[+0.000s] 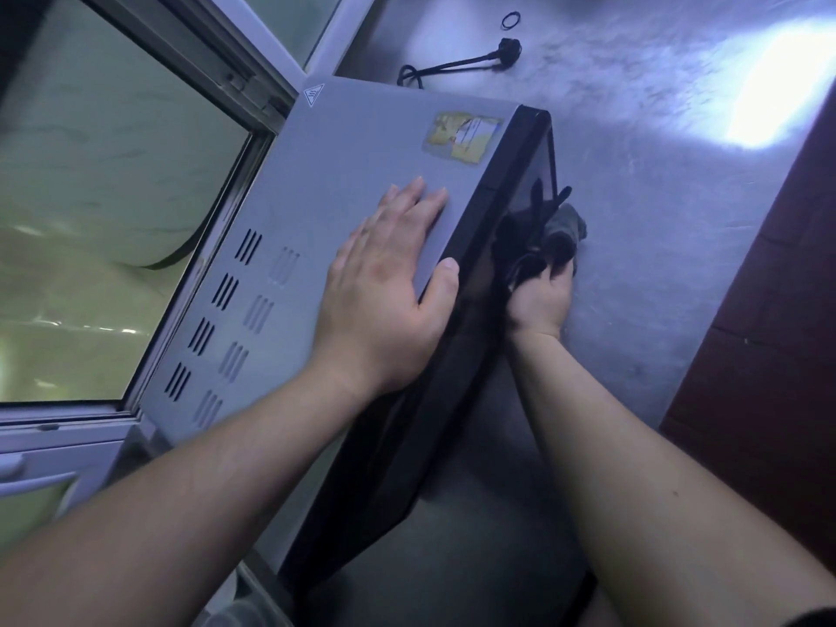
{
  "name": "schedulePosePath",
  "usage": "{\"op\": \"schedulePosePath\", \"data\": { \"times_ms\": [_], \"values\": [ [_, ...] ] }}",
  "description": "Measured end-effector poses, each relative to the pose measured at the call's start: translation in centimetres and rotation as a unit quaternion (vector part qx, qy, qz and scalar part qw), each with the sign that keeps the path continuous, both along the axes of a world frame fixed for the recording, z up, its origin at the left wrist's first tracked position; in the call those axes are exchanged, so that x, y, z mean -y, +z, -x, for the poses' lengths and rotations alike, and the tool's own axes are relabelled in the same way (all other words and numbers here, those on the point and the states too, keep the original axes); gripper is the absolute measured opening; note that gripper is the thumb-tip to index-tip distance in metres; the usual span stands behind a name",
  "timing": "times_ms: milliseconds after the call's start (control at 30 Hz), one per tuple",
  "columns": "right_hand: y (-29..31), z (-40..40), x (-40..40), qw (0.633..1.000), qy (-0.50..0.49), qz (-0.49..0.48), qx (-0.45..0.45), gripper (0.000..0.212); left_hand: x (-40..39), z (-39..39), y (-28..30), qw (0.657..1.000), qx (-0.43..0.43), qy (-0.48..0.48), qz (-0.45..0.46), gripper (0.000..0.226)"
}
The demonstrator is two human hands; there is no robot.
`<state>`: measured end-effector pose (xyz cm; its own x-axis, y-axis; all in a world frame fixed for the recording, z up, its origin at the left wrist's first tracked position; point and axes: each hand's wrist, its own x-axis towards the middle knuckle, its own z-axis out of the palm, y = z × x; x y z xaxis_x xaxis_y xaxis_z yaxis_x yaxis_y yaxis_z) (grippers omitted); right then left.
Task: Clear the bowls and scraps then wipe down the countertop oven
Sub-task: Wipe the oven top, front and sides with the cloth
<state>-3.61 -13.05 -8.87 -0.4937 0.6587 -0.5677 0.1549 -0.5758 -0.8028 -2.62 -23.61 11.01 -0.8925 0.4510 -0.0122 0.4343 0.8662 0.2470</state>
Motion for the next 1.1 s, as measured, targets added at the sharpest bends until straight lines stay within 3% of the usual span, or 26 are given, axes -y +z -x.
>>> {"op": "schedulePosePath", "data": {
  "times_ms": [233, 367, 567, 667, 800, 867, 1033, 1100],
  "values": [
    [2.5, -1.5, 0.4, 0.993, 0.002, 0.104, 0.049, 0.049, 0.1, 0.1, 0.0, 1.000, -0.002, 0.000, 0.000, 0.060],
    [6.6, -2.9, 1.7, 0.996, 0.007, 0.089, 0.014, 0.046, 0.1, 0.1, -0.1, 1.000, -0.002, -0.005, 0.003, 0.060],
    [12.6, -4.7, 3.1, 0.993, 0.051, -0.012, -0.103, 0.084, 0.2, 0.3, -0.2, 1.000, -0.006, -0.007, 0.005, 0.062],
    [13.4, -5.6, 3.9, 0.986, 0.058, -0.078, -0.133, 0.080, 0.3, 0.4, -0.3, 1.000, -0.004, -0.007, 0.002, 0.060],
    [10.5, -5.3, 4.8, 0.973, 0.040, -0.172, -0.152, 0.055, 0.2, 0.4, -0.3, 1.000, -0.006, -0.002, 0.002, 0.059],
    [8.4, -5.3, 4.9, 0.974, 0.048, -0.183, -0.126, 0.052, 0.2, 0.4, -0.2, 1.000, -0.004, -0.004, 0.000, 0.059],
    [3.6, -5.2, 4.9, 0.994, 0.082, -0.074, 0.012, 0.073, 0.2, 0.2, -0.2, 1.000, -0.004, 0.000, -0.004, 0.058],
    [2.4, -5.6, 4.5, 0.994, 0.093, -0.041, 0.047, 0.062, 0.2, 0.2, -0.2, 1.000, -0.004, -0.001, -0.004, 0.058]
  ]
}}
